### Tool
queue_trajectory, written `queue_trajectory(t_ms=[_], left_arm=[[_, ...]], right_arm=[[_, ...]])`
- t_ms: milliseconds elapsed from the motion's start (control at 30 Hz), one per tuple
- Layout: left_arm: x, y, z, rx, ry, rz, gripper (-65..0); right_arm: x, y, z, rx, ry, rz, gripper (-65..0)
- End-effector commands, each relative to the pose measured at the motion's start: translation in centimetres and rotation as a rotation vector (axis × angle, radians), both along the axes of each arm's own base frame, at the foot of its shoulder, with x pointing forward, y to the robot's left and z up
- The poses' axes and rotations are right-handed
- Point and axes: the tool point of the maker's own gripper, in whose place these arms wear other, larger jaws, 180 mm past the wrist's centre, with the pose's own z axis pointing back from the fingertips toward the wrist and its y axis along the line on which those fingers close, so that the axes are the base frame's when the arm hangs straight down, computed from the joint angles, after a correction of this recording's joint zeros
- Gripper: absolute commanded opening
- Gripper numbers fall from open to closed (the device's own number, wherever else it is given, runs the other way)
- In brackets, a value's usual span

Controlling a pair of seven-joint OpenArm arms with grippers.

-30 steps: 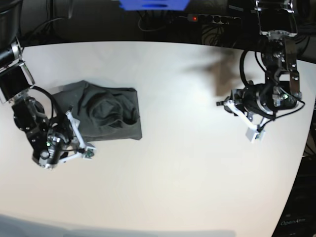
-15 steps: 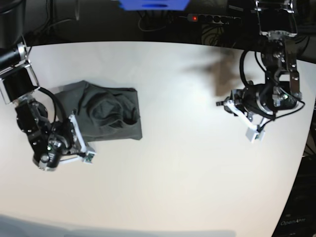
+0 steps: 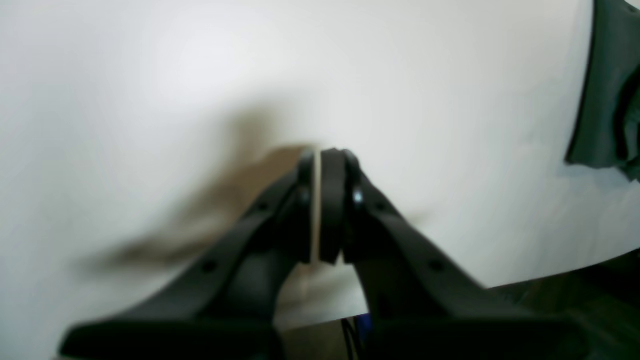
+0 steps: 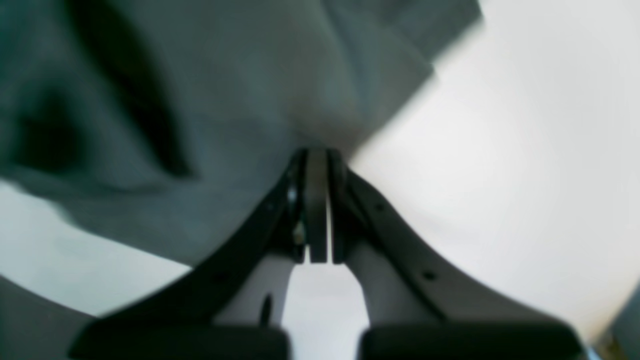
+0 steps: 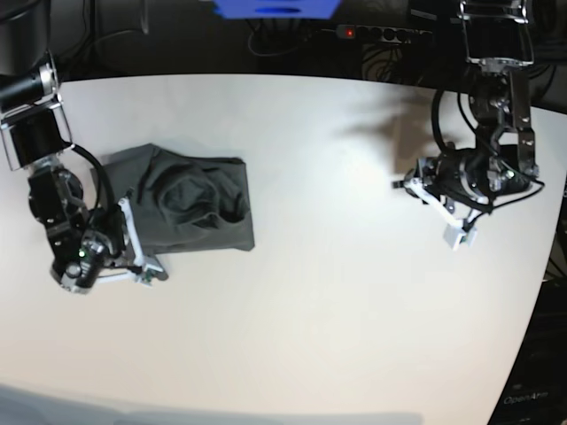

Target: Fold the T-shirt properly

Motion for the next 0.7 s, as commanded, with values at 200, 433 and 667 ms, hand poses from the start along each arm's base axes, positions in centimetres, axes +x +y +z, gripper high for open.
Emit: queue_trajectory(t_ms=[200,433,667], left_arm=[[1.6,0.1,1.6,0.0,-0.061,-0.002,-62.6],[2.0,0.1,1.8,0.0,-0.07,-0.002,-62.6],[2.1,0.2,1.9,0.004,-0.075,-0.009,-62.6]], right_arm=[[0.8,0.5,0.5,-0.054,-0.042,0.001,-65.0],[1.4,3.2,0.4,-0.011,-0.054,0.02,-65.0],[2.9,3.1,1.5,-0.061,-0.112,0.0,-65.0]])
